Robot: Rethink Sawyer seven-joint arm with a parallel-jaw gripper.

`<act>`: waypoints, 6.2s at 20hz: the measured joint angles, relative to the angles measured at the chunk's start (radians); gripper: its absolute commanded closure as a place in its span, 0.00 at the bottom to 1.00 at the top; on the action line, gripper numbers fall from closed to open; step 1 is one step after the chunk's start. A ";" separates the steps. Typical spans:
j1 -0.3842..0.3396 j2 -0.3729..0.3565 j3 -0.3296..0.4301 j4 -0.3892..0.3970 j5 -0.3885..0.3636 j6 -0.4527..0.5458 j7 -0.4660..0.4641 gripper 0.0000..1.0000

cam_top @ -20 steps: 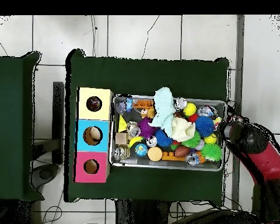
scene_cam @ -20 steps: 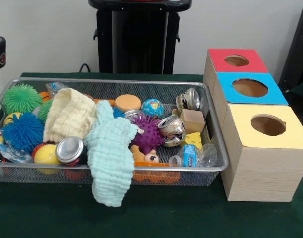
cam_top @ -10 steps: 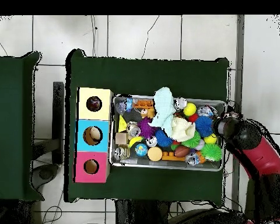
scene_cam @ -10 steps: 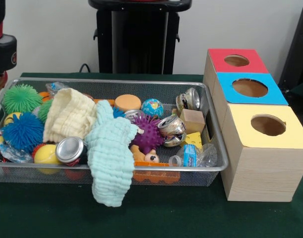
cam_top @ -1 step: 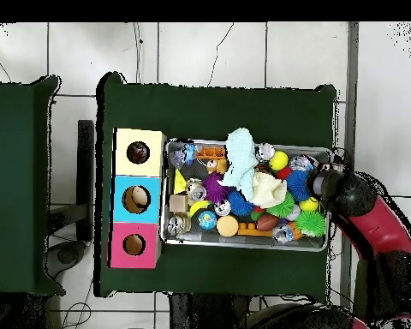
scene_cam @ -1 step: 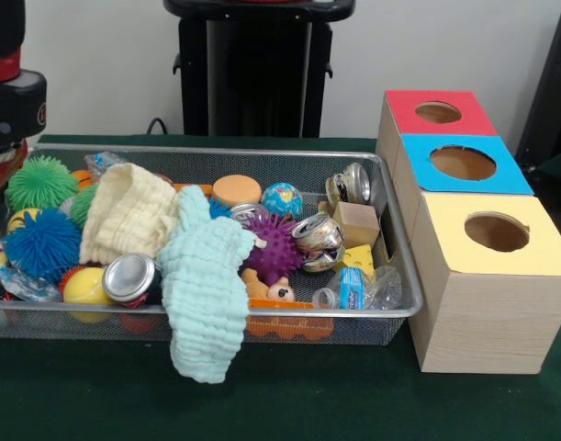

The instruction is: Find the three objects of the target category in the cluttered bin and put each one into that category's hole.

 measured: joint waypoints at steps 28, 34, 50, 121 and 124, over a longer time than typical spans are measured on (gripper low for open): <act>-0.082 0.144 0.070 -0.077 0.000 -0.055 0.000 0.00; -0.090 0.149 0.086 -0.081 0.000 -0.066 0.000 1.00; -0.085 0.164 0.089 -0.091 0.000 -0.094 0.000 1.00; 0.246 -0.113 -0.217 -0.135 0.066 0.289 0.004 1.00; 0.250 -0.111 -0.231 -0.142 0.072 0.289 0.004 1.00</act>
